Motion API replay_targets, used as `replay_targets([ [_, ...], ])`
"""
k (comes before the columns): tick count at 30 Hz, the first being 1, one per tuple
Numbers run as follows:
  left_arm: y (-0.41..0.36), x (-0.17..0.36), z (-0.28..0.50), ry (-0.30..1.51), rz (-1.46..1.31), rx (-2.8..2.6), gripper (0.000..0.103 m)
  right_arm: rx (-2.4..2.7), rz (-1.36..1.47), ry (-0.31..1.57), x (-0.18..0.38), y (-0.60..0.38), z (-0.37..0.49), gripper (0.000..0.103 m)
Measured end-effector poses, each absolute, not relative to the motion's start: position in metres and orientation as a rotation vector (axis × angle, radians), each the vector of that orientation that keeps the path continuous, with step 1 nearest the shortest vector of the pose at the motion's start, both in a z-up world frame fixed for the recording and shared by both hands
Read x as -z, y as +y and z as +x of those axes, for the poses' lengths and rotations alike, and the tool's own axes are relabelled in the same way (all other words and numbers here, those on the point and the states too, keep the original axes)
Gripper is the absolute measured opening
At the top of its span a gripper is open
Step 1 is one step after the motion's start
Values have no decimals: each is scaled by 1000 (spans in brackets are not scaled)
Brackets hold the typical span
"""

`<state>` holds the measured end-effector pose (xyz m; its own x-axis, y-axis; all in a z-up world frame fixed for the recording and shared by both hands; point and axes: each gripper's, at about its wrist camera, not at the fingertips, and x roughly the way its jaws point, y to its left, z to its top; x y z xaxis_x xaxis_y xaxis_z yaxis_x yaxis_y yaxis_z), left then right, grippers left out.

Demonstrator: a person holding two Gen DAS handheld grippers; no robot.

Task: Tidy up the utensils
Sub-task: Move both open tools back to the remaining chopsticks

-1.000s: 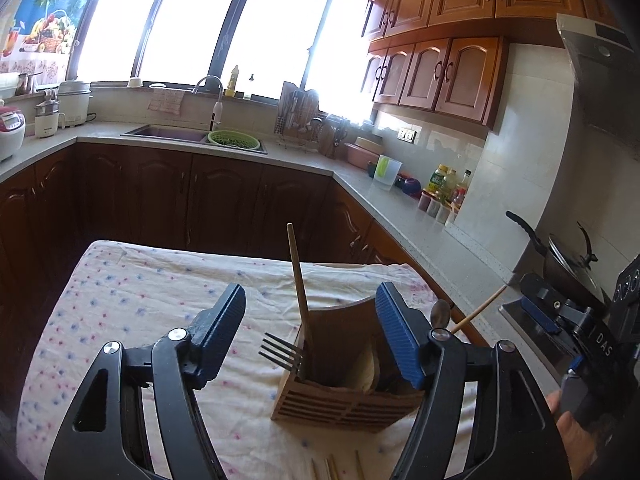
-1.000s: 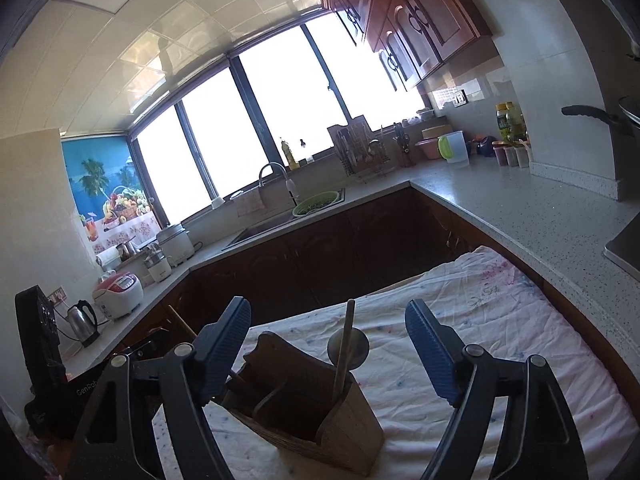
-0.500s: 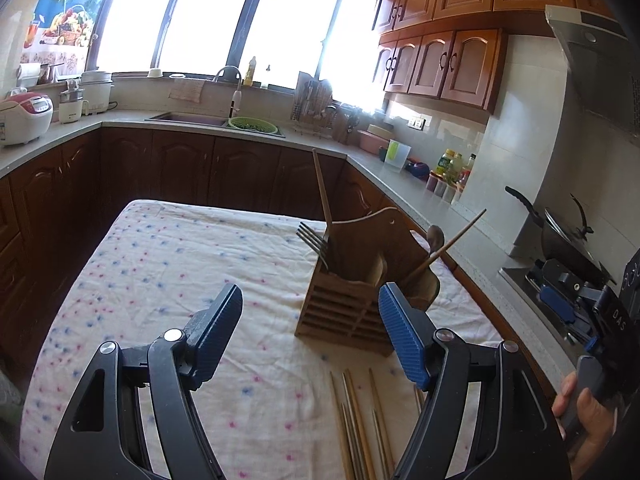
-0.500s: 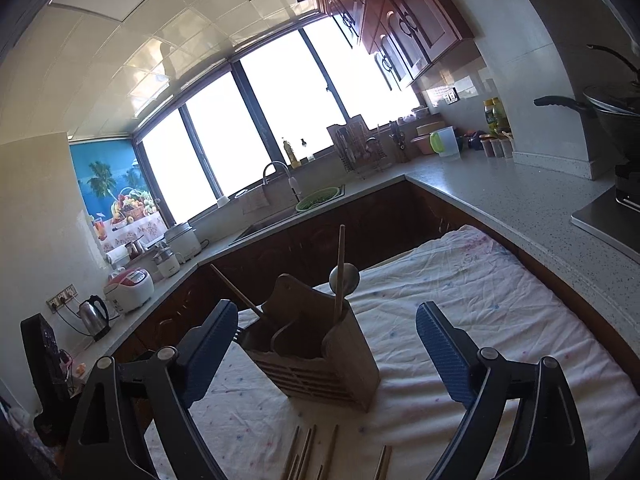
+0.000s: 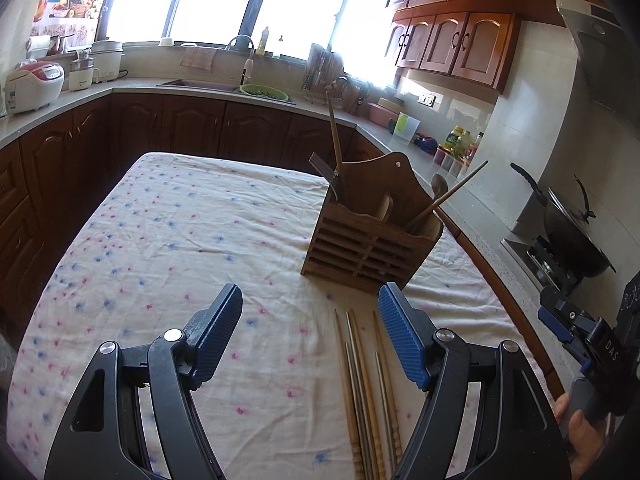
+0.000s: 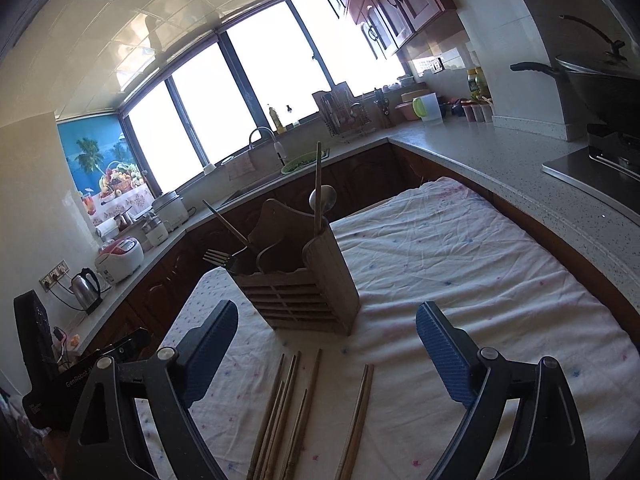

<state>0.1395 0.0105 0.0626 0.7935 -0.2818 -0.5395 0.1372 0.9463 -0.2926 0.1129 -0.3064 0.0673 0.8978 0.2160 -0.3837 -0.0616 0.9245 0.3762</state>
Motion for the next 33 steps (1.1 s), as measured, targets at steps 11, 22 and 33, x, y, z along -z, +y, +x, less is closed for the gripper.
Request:
replay_targets([
  [11,4,-35,141,707,-241,218,72,-108,388,516,-36,-309,106,92],
  [22,-11,-18,151,761,-196,219,72,-97,349,571,-20,-303,112,87],
  [33,-28,7,187,881,-153,233,60,-78,277,713,5,-292,141,38],
])
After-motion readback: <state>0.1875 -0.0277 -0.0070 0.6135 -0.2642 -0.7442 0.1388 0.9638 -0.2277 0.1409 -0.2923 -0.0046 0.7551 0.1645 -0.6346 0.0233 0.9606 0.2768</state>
